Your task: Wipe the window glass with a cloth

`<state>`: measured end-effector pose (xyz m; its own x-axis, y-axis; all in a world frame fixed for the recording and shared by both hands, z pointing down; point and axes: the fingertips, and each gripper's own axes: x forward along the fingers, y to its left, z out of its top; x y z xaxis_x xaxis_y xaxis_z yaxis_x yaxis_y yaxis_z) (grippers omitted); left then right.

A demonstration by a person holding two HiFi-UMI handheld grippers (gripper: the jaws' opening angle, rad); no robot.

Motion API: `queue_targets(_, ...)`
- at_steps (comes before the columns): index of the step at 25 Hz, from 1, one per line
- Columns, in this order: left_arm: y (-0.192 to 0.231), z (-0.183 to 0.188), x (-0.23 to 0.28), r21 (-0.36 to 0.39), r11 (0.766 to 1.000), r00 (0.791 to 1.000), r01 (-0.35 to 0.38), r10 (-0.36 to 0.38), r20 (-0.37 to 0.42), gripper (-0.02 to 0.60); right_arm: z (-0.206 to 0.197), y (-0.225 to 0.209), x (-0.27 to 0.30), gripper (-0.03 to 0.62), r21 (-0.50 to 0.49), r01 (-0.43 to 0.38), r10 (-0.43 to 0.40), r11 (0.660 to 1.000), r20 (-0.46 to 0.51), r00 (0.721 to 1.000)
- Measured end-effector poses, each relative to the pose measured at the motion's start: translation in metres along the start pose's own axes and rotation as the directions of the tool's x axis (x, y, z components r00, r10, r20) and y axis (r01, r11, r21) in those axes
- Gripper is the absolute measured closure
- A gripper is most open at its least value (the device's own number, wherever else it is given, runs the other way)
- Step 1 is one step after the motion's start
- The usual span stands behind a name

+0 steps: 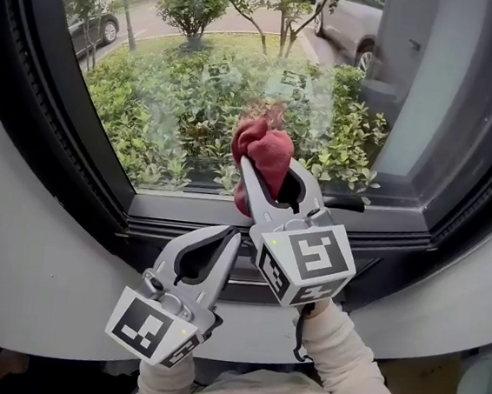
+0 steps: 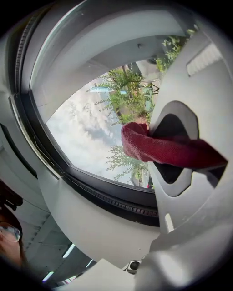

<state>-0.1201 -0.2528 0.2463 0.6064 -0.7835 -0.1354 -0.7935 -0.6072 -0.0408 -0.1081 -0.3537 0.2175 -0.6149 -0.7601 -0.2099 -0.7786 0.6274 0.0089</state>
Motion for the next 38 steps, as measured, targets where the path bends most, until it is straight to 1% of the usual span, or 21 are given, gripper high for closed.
queue_targets(3, -0.006, 0.002, 0.005, 0.002, 1.0, 1.0, 0.001, -0.001, 0.008, 0.581, 0.004, -0.002, -0.001, 0.471, 0.058, -0.026, 0.028, 0.998, -0.025, 0.999)
queue_targets(4, -0.008, 0.003, 0.006, 0.003, 1.0, 1.0, 0.003, -0.004, 0.011, 0.581, 0.006, -0.004, -0.003, 0.471, 0.061, -0.023, 0.025, 0.998, -0.028, 0.999)
queue_targets(5, -0.009, 0.003, 0.007, 0.005, 1.0, 1.0, 0.005, -0.005, 0.014, 0.581, 0.01, -0.009, -0.005, 0.471, 0.031, -0.004, 0.005, 1.0, -0.029, 1.0)
queue_targets(6, -0.011, 0.004, 0.008, 0.008, 1.0, 1.0, 0.004, -0.005, 0.017, 0.581, 0.015, -0.015, -0.009, 0.47, -0.033, 0.03, -0.031, 0.999, -0.026, 0.999)
queue_targets(8, -0.013, 0.006, 0.01, 0.008, 1.0, 1.0, 0.006, -0.006, 0.029, 0.581, 0.021, -0.029, -0.016, 0.47, -0.166, 0.092, -0.095, 0.982, -0.012, 0.995)
queue_targets(9, -0.013, 0.007, 0.011, 0.006, 1.0, 0.999, 0.007, -0.008, 0.035, 0.581, 0.023, -0.034, -0.018, 0.47, -0.202, 0.107, -0.11, 0.974, -0.007, 0.994)
queue_targets(13, -0.017, 0.006, 0.02, 0.001, 1.0, 0.999, 0.021, -0.021, 0.038, 0.581, 0.021, -0.056, -0.032, 0.468, -0.267, 0.164, -0.166, 0.95, 0.014, 0.986)
queue_targets(17, -0.026, 0.001, 0.033, -0.007, 0.999, 0.999, 0.038, -0.038, 0.027, 0.581, 0.021, -0.09, -0.054, 0.468, -0.298, 0.233, -0.23, 0.926, 0.045, 0.972)
queue_targets(24, -0.051, -0.006, 0.066, -0.005, 0.997, 0.997, 0.08, -0.08, 0.009, 0.581, 0.028, -0.154, -0.097, 0.467, -0.316, 0.333, -0.321, 0.888, 0.093, 0.943)
queue_targets(32, -0.083, -0.007, 0.101, 0.0, 0.991, 0.991, 0.137, -0.137, 0.001, 0.581, 0.029, -0.23, -0.149, 0.467, -0.277, 0.452, -0.444, 0.848, 0.094, 0.891)
queue_targets(34, -0.09, -0.006, 0.107, 0.001, 0.989, 0.989, 0.147, -0.147, -0.001, 0.581, 0.03, -0.24, -0.156, 0.467, -0.266, 0.456, -0.449, 0.849, 0.09, 0.889)
queue_targets(37, -0.098, -0.006, 0.11, 0.005, 0.988, 0.988, 0.152, -0.152, -0.002, 0.581, 0.031, -0.24, -0.156, 0.467, -0.27, 0.442, -0.434, 0.856, 0.091, 0.896)
queue_targets(38, -0.1, -0.005, 0.109, 0.007, 0.988, 0.988, 0.153, -0.153, -0.002, 0.581, 0.031, -0.239, -0.156, 0.468, -0.262, 0.433, -0.425, 0.862, 0.091, 0.901)
